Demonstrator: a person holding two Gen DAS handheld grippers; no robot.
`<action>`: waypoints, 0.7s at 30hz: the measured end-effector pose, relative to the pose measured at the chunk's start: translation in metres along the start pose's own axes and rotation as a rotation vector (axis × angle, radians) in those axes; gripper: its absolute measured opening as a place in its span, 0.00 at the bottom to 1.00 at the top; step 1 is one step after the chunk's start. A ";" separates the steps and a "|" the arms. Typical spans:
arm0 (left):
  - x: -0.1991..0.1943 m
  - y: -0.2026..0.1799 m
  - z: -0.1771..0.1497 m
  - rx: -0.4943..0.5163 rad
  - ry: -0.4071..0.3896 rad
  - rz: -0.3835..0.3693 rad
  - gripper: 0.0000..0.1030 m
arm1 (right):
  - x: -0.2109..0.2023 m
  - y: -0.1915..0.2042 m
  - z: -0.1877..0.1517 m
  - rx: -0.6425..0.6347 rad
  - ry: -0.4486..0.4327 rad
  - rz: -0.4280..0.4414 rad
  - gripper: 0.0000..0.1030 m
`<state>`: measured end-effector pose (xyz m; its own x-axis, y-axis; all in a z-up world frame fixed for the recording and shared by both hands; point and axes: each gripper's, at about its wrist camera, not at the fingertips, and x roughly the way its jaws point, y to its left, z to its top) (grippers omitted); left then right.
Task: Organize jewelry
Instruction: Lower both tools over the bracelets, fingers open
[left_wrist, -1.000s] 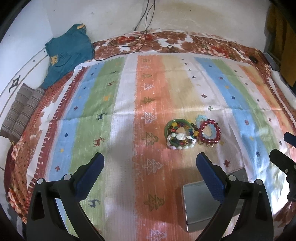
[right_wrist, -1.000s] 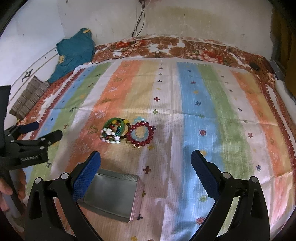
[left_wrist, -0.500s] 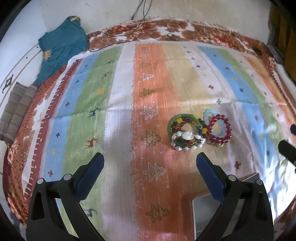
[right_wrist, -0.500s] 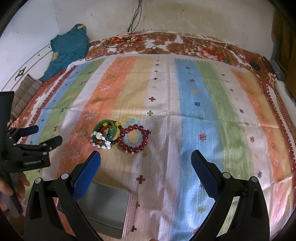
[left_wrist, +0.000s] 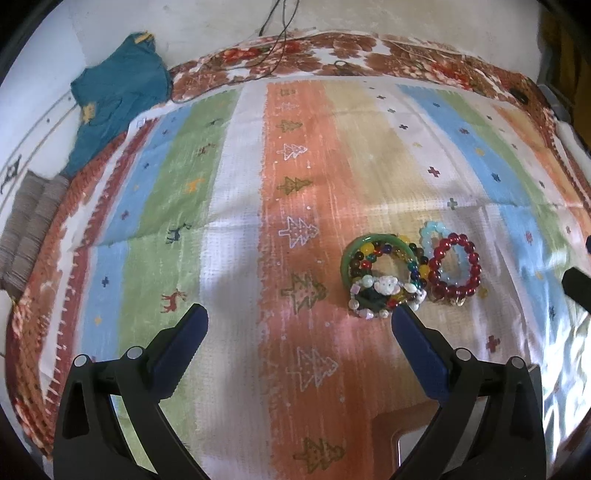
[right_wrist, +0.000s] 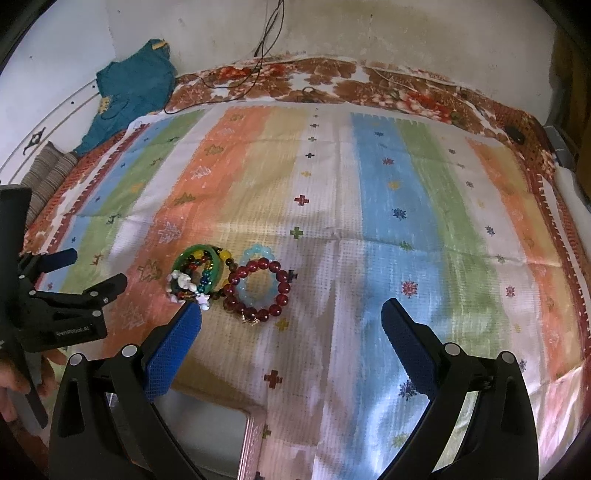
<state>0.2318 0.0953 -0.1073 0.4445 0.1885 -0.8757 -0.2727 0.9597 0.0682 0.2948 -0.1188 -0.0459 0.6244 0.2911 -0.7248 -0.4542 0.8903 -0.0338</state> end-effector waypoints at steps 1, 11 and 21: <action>0.003 0.002 0.001 -0.010 0.008 -0.005 0.95 | 0.003 0.000 0.001 0.000 0.004 0.000 0.96; 0.037 0.007 0.004 -0.033 0.082 -0.066 0.94 | 0.030 0.001 0.007 0.029 0.076 0.013 0.96; 0.050 -0.004 0.014 0.002 0.086 -0.163 0.81 | 0.050 0.006 0.011 0.002 0.109 0.012 0.96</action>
<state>0.2669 0.1033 -0.1446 0.4080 0.0125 -0.9129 -0.2016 0.9764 -0.0768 0.3306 -0.0951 -0.0751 0.5465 0.2619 -0.7954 -0.4594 0.8879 -0.0233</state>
